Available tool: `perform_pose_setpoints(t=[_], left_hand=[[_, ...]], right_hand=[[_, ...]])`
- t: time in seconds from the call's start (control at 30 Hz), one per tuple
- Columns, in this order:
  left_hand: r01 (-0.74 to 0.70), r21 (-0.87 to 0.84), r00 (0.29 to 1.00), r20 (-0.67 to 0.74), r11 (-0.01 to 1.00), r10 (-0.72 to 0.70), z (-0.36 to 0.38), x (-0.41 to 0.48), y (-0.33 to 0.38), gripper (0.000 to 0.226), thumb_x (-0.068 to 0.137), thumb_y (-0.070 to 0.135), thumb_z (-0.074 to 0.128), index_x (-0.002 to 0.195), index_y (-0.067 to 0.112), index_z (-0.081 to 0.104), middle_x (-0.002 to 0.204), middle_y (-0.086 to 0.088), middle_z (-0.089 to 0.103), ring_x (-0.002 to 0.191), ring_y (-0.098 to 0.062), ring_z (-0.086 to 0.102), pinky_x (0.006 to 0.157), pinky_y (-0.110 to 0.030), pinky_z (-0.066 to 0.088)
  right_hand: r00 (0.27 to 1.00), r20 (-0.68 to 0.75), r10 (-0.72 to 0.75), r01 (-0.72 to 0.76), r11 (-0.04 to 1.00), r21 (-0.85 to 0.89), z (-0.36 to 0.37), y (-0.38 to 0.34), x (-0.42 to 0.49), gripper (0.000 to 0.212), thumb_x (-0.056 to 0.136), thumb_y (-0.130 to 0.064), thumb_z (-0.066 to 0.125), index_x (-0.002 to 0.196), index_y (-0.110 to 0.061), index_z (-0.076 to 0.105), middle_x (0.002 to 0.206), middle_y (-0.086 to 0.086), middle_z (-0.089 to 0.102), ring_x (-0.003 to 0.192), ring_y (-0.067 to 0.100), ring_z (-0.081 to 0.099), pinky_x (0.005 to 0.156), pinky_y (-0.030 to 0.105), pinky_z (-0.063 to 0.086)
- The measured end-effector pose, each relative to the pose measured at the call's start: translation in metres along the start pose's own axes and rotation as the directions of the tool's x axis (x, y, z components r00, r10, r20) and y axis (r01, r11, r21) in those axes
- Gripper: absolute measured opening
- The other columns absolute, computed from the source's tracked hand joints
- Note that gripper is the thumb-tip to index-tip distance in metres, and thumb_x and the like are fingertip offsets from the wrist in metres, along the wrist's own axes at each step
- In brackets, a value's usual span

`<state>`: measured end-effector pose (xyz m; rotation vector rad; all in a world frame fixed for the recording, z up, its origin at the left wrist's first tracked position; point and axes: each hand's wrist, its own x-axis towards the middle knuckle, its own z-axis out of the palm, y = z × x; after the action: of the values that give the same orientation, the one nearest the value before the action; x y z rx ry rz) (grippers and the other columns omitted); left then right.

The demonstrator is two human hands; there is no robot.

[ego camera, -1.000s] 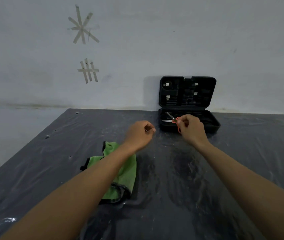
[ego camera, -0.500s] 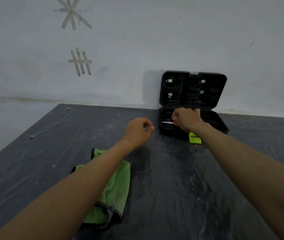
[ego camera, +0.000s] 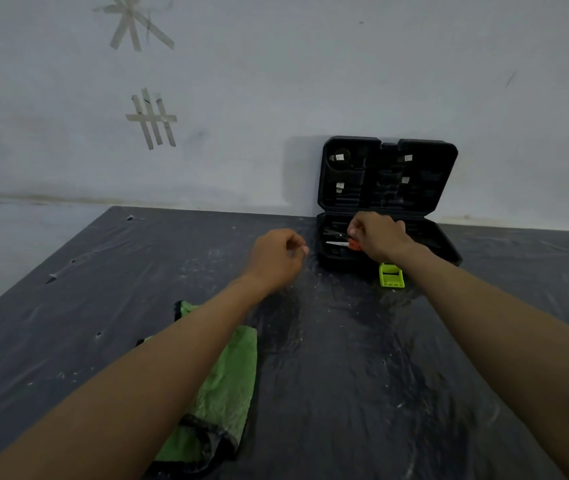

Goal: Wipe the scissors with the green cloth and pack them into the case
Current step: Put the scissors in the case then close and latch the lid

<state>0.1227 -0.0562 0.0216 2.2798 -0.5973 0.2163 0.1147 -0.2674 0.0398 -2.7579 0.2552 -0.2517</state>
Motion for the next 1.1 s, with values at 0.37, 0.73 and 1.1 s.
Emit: perform_pose_setpoints(t=[0.37,0.73,1.1], left_hand=[[0.031,-0.042,0.999,0.025,0.999,-0.03,0.013,0.005,0.021,0.015,0.088,0.024,0.061,0.093,0.013,0.07,0.099,-0.005,0.071,0.095,-0.021,0.064,0.087,-0.034,0.05],[0.031,-0.052,0.996,0.086,0.998,-0.026,0.039,0.019,0.042,0.011,0.087,0.027,0.061,0.094,0.02,0.068,0.098,0.001,0.068,0.095,-0.019,0.062,0.094,-0.048,0.047],[0.113,0.058,0.992,0.05,0.992,-0.116,0.03,0.036,0.025,0.012,0.09,0.029,0.059,0.092,0.021,0.067,0.104,0.0,0.068,0.106,-0.024,0.058,0.098,-0.048,0.043]], right_hand=[[0.991,-0.127,0.04,0.005,0.942,0.336,-0.001,0.003,-0.009,0.013,0.098,-0.023,0.044,0.092,-0.022,0.055,0.079,-0.009,0.059,0.066,0.001,0.057,0.065,0.018,0.045],[0.984,-0.145,0.1,-0.026,0.895,0.445,-0.006,0.014,0.002,0.024,0.1,-0.02,0.038,0.108,-0.014,0.059,0.099,0.005,0.062,0.075,0.012,0.054,0.059,0.024,0.038],[0.992,-0.054,-0.112,0.122,0.961,0.249,-0.003,0.025,0.003,0.011,0.092,-0.012,0.059,0.097,-0.014,0.069,0.09,-0.004,0.062,0.078,0.001,0.054,0.061,0.006,0.033]])
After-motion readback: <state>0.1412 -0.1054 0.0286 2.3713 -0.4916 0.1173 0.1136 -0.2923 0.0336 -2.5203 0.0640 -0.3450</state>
